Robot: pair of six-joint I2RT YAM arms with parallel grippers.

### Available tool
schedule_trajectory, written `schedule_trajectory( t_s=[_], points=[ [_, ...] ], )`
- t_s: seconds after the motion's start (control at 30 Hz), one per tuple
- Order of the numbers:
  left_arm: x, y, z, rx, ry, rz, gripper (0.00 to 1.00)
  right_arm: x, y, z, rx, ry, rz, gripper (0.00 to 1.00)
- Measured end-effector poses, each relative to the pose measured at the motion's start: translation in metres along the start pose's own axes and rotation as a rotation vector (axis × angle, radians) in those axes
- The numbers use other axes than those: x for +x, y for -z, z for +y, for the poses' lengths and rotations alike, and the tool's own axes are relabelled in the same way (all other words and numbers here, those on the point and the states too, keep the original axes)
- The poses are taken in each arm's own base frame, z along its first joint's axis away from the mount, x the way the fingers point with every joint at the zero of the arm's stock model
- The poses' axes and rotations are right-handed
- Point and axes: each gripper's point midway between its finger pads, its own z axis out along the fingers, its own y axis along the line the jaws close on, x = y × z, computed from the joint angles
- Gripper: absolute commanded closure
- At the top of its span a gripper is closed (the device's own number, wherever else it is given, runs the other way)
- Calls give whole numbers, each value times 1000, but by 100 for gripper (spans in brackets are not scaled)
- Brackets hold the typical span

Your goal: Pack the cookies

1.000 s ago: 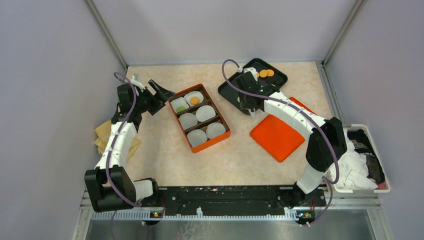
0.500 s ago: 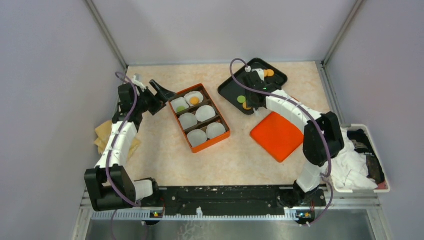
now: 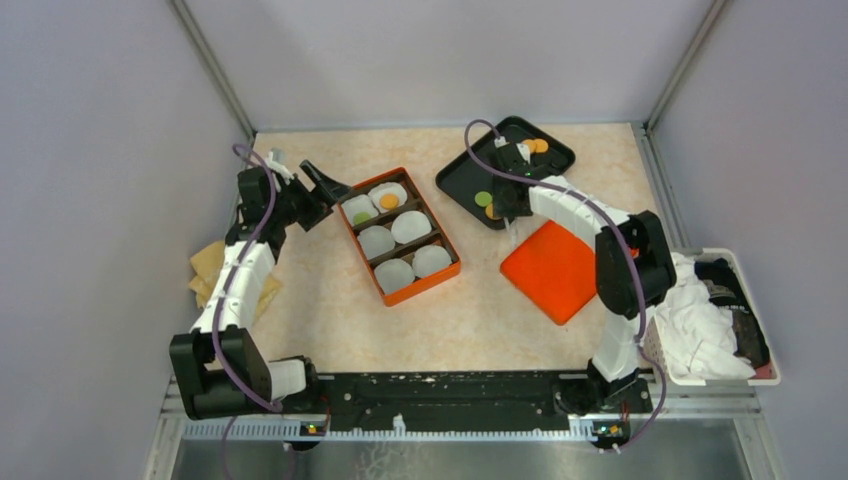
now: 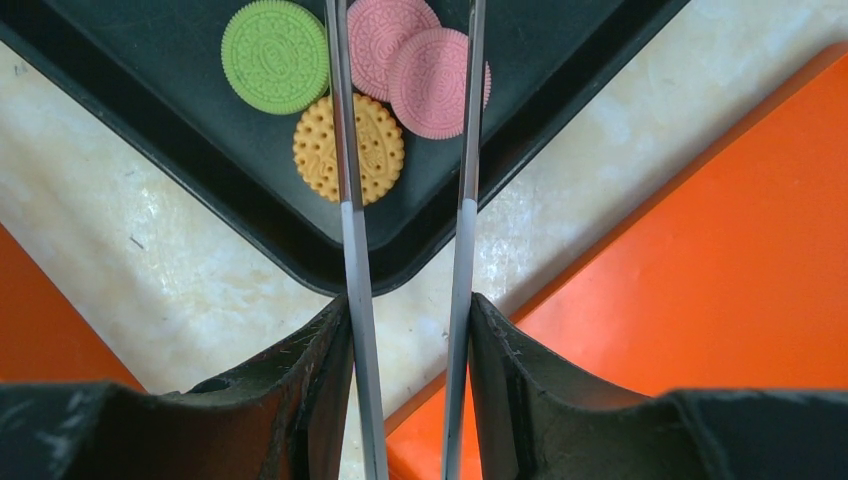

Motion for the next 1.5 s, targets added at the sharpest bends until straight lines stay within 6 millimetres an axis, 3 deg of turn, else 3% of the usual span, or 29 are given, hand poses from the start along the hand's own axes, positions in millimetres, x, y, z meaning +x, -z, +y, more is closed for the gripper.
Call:
schedule_trajectory(
  t_s=[0.13,0.23,0.43,0.67,0.93,1.3,1.5],
  points=[
    [1,-1,1,-3,3,3,8,-6,-3,2,-13,-14,-5,66],
    [1,-1,2,-4,3,4,8,-7,-4,3,-24,-26,-8,83],
    [1,-2,3,-7,2,7,9,-8,-3,13,-77,-41,-7,96],
    [-2,-5,8,-38,2,-1,9,-12,-4,29,-156,-57,-24,100],
    [-22,-3,-4,-51,-42,-62,9,-17,2,45,-213,-39,-50,100],
    [-29,-9,-10,-64,-57,-74,9,-23,33,73,-288,34,-106,100],
    [-30,-11,-12,-63,-58,-70,9,-21,61,112,-350,115,-135,100]
  ],
)
